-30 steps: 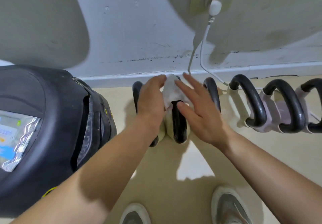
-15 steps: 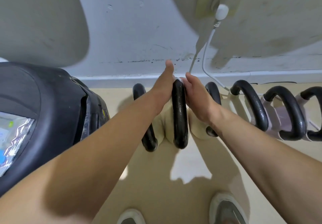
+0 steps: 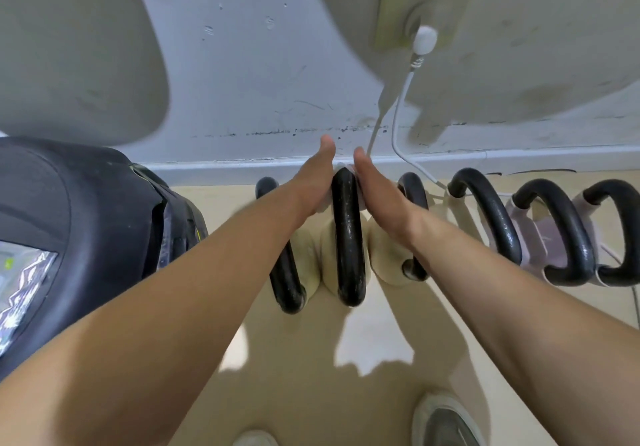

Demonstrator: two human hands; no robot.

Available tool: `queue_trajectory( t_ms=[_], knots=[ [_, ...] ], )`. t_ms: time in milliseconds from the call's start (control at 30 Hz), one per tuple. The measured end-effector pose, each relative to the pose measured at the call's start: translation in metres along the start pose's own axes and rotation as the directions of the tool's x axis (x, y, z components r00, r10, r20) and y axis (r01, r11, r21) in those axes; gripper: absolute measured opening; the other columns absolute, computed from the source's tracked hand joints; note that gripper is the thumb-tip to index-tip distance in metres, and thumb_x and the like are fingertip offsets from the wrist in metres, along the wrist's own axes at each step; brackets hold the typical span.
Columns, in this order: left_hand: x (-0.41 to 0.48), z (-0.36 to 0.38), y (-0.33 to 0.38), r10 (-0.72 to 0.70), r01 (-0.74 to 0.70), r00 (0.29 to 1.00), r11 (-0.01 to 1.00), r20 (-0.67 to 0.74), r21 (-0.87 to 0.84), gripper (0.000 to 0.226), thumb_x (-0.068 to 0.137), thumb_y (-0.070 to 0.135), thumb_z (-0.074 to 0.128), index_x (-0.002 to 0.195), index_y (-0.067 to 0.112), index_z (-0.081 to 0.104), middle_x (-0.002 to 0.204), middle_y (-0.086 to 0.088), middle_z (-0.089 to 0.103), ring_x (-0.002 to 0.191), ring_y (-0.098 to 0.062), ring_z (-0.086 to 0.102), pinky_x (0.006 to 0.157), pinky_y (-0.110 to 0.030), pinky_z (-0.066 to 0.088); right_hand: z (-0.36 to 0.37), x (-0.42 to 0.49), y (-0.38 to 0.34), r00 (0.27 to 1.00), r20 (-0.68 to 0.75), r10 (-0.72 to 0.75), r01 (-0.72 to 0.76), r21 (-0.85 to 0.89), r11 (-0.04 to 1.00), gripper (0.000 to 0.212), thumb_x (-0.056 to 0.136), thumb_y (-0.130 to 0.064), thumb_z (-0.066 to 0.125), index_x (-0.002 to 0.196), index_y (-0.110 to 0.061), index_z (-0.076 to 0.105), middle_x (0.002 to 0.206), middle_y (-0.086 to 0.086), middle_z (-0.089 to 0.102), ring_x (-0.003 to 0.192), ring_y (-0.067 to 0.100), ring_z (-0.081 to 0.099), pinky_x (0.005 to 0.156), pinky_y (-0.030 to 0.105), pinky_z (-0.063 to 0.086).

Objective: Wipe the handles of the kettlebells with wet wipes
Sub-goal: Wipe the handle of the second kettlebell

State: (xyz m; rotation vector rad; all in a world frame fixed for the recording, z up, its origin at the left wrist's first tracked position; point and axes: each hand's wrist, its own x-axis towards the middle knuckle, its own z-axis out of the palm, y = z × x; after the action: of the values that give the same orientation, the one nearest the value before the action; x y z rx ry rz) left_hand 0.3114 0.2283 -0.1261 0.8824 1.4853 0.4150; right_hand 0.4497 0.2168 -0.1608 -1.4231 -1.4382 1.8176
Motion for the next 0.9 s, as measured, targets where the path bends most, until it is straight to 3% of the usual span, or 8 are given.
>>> queue_trajectory(
  t_ms=[67,167,233,367,467,667,767,900],
  knots=[
    [0.000,-0.001,0.002,0.044,-0.044,0.999,0.999,-0.028,-0.003,0.080,0.098,0.069,0.021,0.126,0.005,0.060,0.101,-0.010,0.075,0.113,-0.025,0.053,0.109,-0.029,0.031,0.010,-0.010,-0.003,0.996,-0.078,-0.035,0.041,0.086,0.995,0.063,0.099,-0.071,0.016,0.085,-0.050,0.074,0.109,-0.018,0.072,0.126,0.005,0.056,0.122,0.042,0.026],
    [0.001,0.004,0.011,0.137,-0.135,0.989,0.990,-0.062,0.038,0.076,0.102,0.063,0.016,0.085,0.002,0.058,0.059,0.002,0.053,0.056,-0.012,0.040,0.069,-0.030,0.039,0.022,-0.027,0.002,0.992,-0.102,-0.073,0.100,0.292,0.951,0.061,0.108,-0.055,0.015,0.104,-0.046,0.075,0.110,-0.016,0.076,0.113,-0.005,0.064,0.110,0.030,0.034],
    [0.000,0.005,0.012,0.141,-0.136,0.986,0.989,-0.086,0.056,0.081,0.100,0.066,0.016,0.104,0.005,0.070,0.068,0.002,0.059,0.062,-0.014,0.052,0.064,-0.030,0.041,0.026,-0.035,0.007,0.985,-0.118,-0.127,0.160,0.345,0.925,0.053,0.109,-0.051,0.017,0.120,-0.039,0.067,0.115,-0.014,0.075,0.116,-0.004,0.064,0.108,0.028,0.036],
    [-0.009,0.016,0.003,0.091,-0.086,0.979,0.996,-0.182,0.035,0.080,0.094,0.074,0.016,0.130,0.020,0.063,0.126,-0.011,0.066,0.121,-0.026,0.059,0.111,-0.044,0.039,0.023,-0.029,0.001,0.990,-0.095,-0.102,0.127,0.308,0.943,0.059,0.107,-0.058,0.022,0.135,-0.027,0.063,0.129,-0.010,0.070,0.127,-0.002,0.058,0.116,0.031,0.032],
    [-0.026,0.020,0.003,-0.005,-0.025,0.986,0.984,-0.169,-0.176,0.067,0.100,0.065,0.025,0.104,0.023,0.078,0.117,-0.022,0.069,0.122,-0.030,0.060,0.113,-0.040,0.038,0.012,-0.010,-0.011,0.996,-0.077,-0.054,0.071,0.241,0.968,0.074,0.101,-0.067,0.022,0.107,-0.016,0.075,0.099,-0.005,0.075,0.104,0.002,0.064,0.114,0.043,0.036],
    [-0.039,0.012,-0.006,-0.163,0.106,0.985,0.840,-0.060,-0.533,0.068,0.101,0.058,0.036,0.127,0.001,0.063,0.104,-0.021,0.068,0.098,-0.032,0.066,0.095,-0.040,0.052,0.004,-0.004,-0.030,0.996,-0.083,-0.020,0.037,0.211,0.977,0.082,0.101,-0.067,0.017,0.110,-0.012,0.078,0.106,0.010,0.078,0.118,0.022,0.066,0.112,0.042,0.038],
    [-0.035,0.012,-0.009,-0.191,0.166,0.981,0.735,0.034,-0.658,0.072,0.101,0.058,0.030,0.126,-0.002,0.061,0.122,-0.021,0.066,0.108,-0.035,0.063,0.103,-0.048,0.049,0.009,-0.015,-0.030,0.983,-0.171,-0.063,0.106,0.256,0.961,0.065,0.107,-0.050,0.024,0.119,-0.008,0.071,0.118,0.006,0.075,0.101,0.016,0.068,0.081,0.029,0.053],
    [-0.026,0.022,-0.005,-0.187,0.172,0.981,0.760,0.042,-0.627,0.063,0.104,0.055,0.025,0.099,0.005,0.062,0.091,-0.015,0.063,0.081,-0.028,0.061,0.052,-0.036,0.058,0.023,-0.036,-0.014,0.951,-0.281,-0.131,0.213,0.287,0.934,0.040,0.106,-0.028,0.039,0.118,-0.010,0.073,0.107,-0.005,0.078,0.094,0.003,0.071,0.079,0.024,0.054]
  ],
)
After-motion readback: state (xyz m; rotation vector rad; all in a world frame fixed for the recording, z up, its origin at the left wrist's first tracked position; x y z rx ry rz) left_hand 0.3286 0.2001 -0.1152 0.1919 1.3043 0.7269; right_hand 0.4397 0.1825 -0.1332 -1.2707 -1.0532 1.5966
